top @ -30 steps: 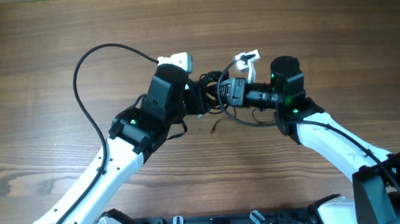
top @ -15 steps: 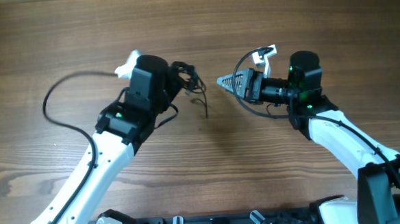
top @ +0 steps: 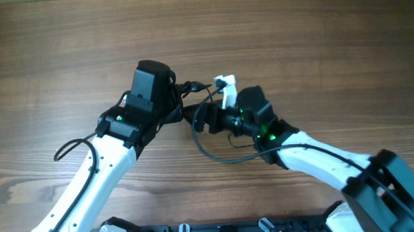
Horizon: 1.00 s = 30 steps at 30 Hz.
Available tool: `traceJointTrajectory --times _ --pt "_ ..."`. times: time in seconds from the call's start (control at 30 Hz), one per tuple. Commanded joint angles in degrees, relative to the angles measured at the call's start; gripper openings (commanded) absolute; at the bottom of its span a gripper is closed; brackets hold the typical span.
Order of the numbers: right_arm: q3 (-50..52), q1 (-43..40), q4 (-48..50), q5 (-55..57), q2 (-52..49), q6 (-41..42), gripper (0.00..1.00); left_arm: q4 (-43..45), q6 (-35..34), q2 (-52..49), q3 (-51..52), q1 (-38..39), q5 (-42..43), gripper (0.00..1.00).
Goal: Untangle cables
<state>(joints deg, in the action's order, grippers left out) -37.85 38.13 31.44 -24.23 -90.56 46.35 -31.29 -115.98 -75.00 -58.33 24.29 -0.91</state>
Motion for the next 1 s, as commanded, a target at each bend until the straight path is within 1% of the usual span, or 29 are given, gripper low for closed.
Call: traceJointTrajectory --times 0.0,0.03,0.1,0.13,0.23,0.27,0.33,0.37,0.4,0.47,0.5,0.53,0.57,0.6,0.63,0.67,0.7,0.73,0.77,0.8,0.83,0.87,0.93,0.97 --pt "0.0 1.0 6.9 2.9 -4.9 7.5 0.88 0.4 -9.0 0.2 -0.5 0.1 3.1 0.04" --pt "0.0 1.0 9.5 2.9 -6.3 10.0 0.85 0.4 -9.0 0.2 -0.5 0.1 3.5 0.04" --pt "0.0 1.2 15.2 2.4 -9.1 15.2 0.75 0.4 -9.0 0.2 -0.5 0.1 4.1 0.04" --pt "0.0 1.5 18.1 1.7 -10.1 16.1 0.70 0.4 -9.0 0.2 -0.5 0.1 4.1 0.04" --pt "0.0 2.6 22.2 1.6 -11.1 19.8 0.51 0.4 -9.0 0.2 -0.5 0.1 4.5 0.04" --pt "0.0 2.8 22.8 1.6 -11.1 20.5 0.49 0.4 -9.0 0.2 -0.5 0.1 4.5 0.04" --pt "0.0 2.9 25.7 1.8 -11.1 24.0 0.47 0.4 -9.0 0.2 -0.5 0.2 4.5 0.04" --pt "0.0 2.9 26.4 2.2 -11.1 24.8 0.43 0.4 -9.0 0.2 -0.5 0.3 4.5 0.04" --pt "0.0 2.9 26.4 2.5 -11.1 24.8 0.36 0.4 -9.0 0.2 -0.5 0.3 4.5 0.04" --pt "0.0 2.8 25.5 2.6 -11.1 24.0 0.19 0.4 -9.0 0.2 -0.5 0.3 4.5 0.04" --pt "0.0 2.8 23.9 2.0 -11.1 23.8 0.07 0.3 -9.0 0.2 -0.5 0.3 4.4 0.04" --pt "0.0 2.7 22.8 0.6 -11.1 23.2 0.04 0.2 -9.0 0.2 -0.5 0.3 4.3 0.04" --pt "0.0 2.3 21.7 -1.6 -11.1 22.0 0.04 -0.2 -8.7 0.2 -0.5 0.3 4.2 0.04" --pt "0.0 1.4 21.4 -6.8 -11.1 19.6 0.04 -0.8 -6.2 0.2 -0.5 0.3 3.1 0.04" --pt "0.0 -0.8 21.2 -16.6 -11.1 17.4 0.05 -1.2 1.0 0.2 -0.5 0.2 0.1 0.04" --pt "0.0 -2.1 20.5 -21.2 -11.1 17.0 0.05 -1.2 4.6 0.2 -0.5 0.1 -1.2 0.04" --pt "0.0 -4.2 18.1 -27.2 -11.1 16.6 0.05 -1.1 11.8 0.2 -0.5 -0.3 -2.9 0.04" --pt "0.0 -5.7 16.2 -30.9 -11.1 16.5 0.04 -1.1 18.9 0.2 -0.5 -0.6 -4.4 0.04" --pt "0.0 -7.7 13.6 -35.4 -11.1 13.9 0.04 -1.1 28.8 0.2 -0.5 -0.9 -6.0 0.04" --pt "0.0 -9.0 12.1 -38.2 -11.1 11.5 0.05 -1.1 35.1 0.2 -0.5 -0.9 -7.1 0.04" --pt "0.0 -10.0 11.6 -40.2 -11.1 10.4 0.05 -1.0 42.9 0.2 -0.5 -0.9 -7.8 0.04" --pt "0.0 -10.9 11.8 -41.5 -11.0 10.7 0.05 -0.4 51.0 0.2 -0.5 -0.9 -7.6 0.04" --pt "0.0 -11.9 13.7 -43.5 -10.5 11.7 0.05 -0.2 61.3 0.2 -0.5 -0.7 -6.8 0.04" --pt "-0.1 -12.3 15.4 -44.1 -10.0 13.7 0.05 -0.2 68.0 0.2 -0.5 -0.3 -5.4 0.04"
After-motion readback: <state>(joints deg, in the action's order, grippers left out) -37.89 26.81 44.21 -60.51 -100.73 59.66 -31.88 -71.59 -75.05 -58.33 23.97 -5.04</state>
